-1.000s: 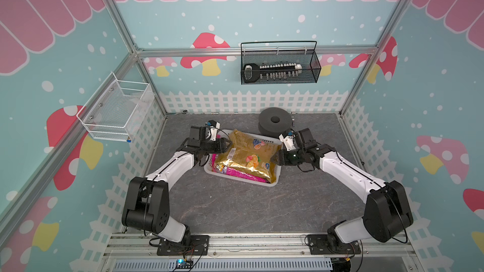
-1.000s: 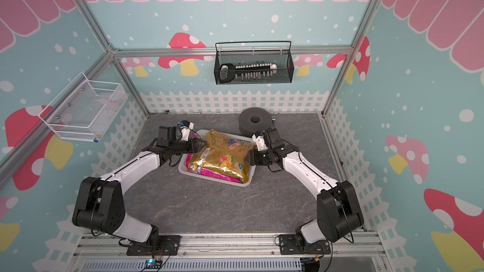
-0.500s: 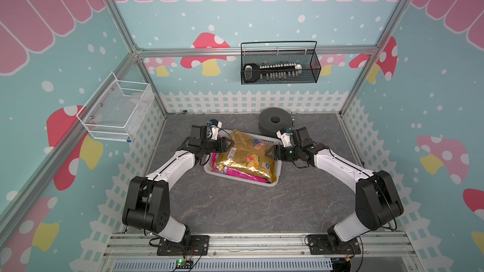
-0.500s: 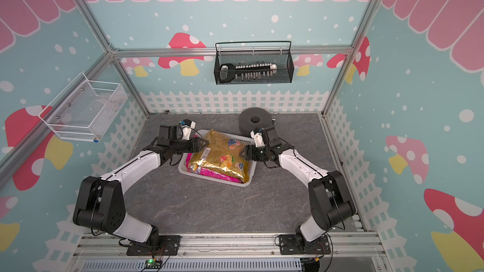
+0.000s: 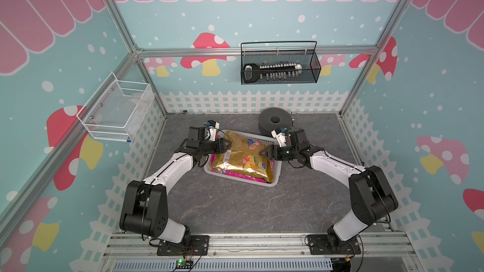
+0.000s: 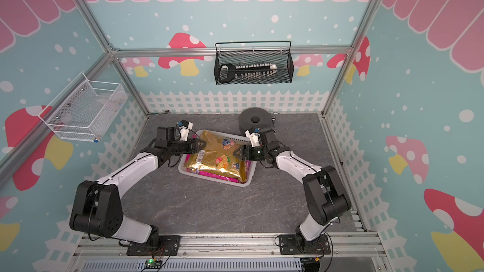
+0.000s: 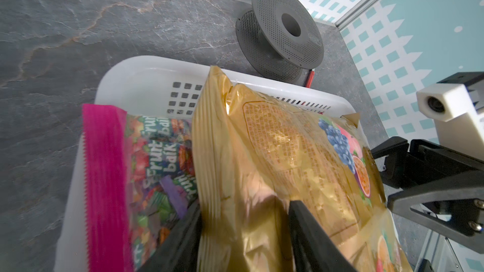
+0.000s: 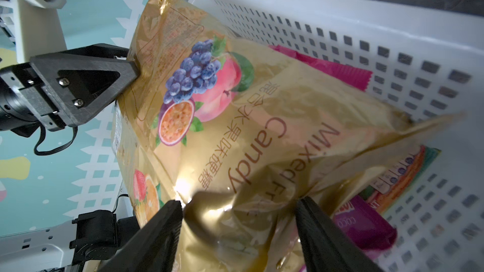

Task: Put the candies in the basket
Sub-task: Place the candy in the basket, then adjust the basket at the center of the board.

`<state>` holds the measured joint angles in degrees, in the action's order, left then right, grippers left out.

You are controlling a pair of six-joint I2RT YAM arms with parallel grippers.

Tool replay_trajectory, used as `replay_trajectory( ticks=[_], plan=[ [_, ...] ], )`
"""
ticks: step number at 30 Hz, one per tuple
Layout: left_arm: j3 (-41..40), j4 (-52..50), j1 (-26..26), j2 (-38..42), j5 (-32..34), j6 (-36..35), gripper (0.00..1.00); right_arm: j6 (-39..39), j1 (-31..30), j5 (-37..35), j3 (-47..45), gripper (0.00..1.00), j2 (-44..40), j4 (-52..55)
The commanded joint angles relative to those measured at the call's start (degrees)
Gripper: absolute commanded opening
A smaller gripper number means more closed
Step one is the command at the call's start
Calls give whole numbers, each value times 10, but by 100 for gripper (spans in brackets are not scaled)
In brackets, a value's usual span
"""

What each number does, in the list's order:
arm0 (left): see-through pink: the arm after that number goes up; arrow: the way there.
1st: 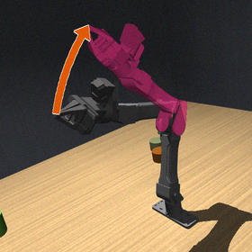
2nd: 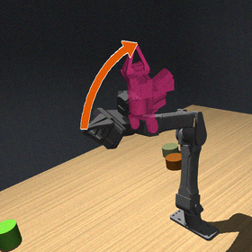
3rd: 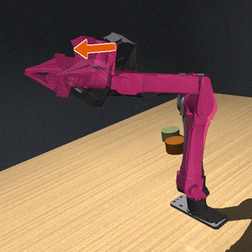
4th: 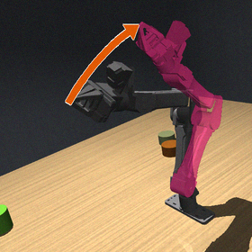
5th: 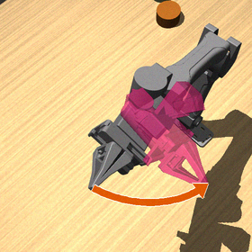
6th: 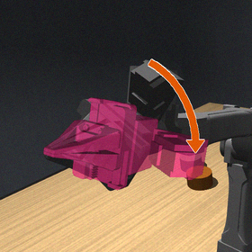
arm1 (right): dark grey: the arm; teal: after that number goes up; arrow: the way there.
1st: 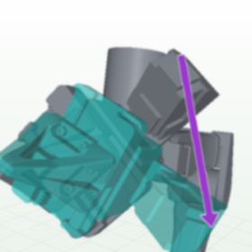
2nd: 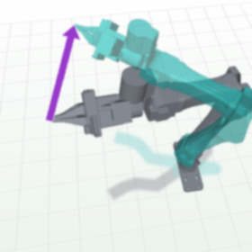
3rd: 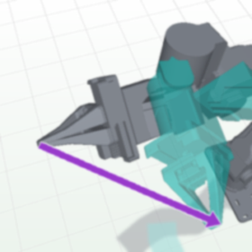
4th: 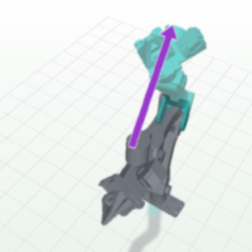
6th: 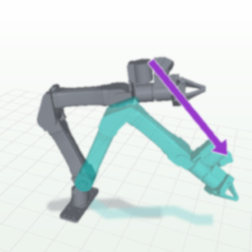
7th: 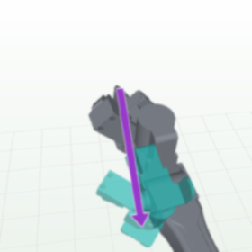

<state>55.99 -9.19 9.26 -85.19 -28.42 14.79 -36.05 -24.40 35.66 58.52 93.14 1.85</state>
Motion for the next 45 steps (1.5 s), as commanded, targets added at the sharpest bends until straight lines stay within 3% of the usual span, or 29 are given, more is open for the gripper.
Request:
replay_trajectory(
  ticks=[1,9,18,22,28,39,45],
  plan=[
    [-10,-6,-5,18,21,-3,56,14,-13,0,21,74,-2,16],
    [-3,-8,-18,37,84,-6,62,84,-12,-158,27,77,-57,152],
    [1,-10,-22,28,85,-3,70,65,-9,-236,49,77,-76,250],
    [1,-12,-26,28,100,2,74,33,-7,-218,40,65,-78,256],
    [-1,-22,-42,31,120,6,83,7,-7,-197,31,62,-40,252],
    [-24,-24,-62,22,129,15,82,-10,-7,-256,23,48,-22,255],
    [-19,-23,-64,24,147,18,82,28,-8,-249,38,39,18,267]
  ],
)
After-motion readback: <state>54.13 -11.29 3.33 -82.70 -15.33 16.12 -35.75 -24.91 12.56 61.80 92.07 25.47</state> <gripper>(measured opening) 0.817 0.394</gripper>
